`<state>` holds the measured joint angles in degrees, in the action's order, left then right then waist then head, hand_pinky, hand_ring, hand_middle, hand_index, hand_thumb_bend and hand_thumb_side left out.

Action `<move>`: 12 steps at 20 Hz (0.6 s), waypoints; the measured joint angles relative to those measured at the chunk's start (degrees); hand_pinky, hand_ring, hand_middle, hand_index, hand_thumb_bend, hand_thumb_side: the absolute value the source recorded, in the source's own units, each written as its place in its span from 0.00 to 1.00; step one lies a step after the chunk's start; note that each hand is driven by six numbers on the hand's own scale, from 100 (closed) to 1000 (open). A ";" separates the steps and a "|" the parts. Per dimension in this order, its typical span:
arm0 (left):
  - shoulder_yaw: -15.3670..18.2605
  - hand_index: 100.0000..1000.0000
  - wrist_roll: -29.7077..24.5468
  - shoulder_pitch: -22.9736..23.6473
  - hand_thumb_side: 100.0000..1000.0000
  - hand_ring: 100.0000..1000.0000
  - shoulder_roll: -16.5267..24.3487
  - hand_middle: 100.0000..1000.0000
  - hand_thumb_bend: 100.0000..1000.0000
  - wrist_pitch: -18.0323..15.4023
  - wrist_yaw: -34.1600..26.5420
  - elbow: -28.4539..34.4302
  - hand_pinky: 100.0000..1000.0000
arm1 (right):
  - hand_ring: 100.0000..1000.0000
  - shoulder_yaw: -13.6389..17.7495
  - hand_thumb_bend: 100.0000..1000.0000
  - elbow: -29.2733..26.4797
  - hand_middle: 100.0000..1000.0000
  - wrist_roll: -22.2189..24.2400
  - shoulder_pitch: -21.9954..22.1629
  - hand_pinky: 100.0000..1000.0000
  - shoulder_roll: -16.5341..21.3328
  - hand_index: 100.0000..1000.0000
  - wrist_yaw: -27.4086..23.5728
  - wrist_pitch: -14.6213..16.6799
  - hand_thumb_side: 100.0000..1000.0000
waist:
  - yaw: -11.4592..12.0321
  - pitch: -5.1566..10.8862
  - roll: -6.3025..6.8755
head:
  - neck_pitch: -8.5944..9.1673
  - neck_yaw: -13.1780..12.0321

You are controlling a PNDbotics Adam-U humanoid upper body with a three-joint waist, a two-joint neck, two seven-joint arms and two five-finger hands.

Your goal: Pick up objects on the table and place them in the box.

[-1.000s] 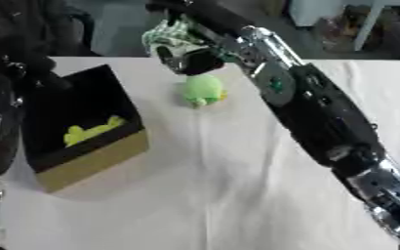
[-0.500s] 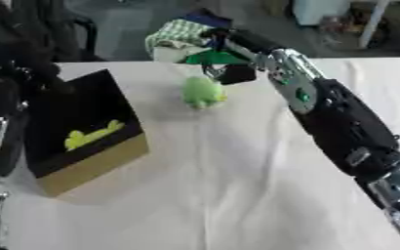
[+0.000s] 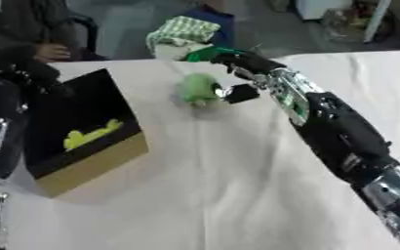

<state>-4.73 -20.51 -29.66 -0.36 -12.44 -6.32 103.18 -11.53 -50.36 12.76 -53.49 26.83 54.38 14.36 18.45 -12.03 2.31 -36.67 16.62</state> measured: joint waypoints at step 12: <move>0.04 0.79 -0.21 0.00 0.56 0.51 -0.01 0.54 0.14 0.01 -0.26 0.00 0.57 | 0.78 -0.15 0.00 1.66 0.97 -1.98 -0.43 0.85 -1.51 1.00 3.59 -0.27 0.73 | -0.08 -1.08 0.29 | 0.02 0.27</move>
<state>-4.68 -20.71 -29.66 -0.36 -12.43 -6.58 103.18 -11.68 -48.71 10.78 -53.92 25.32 57.97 14.09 18.36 -13.11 2.61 -36.64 16.89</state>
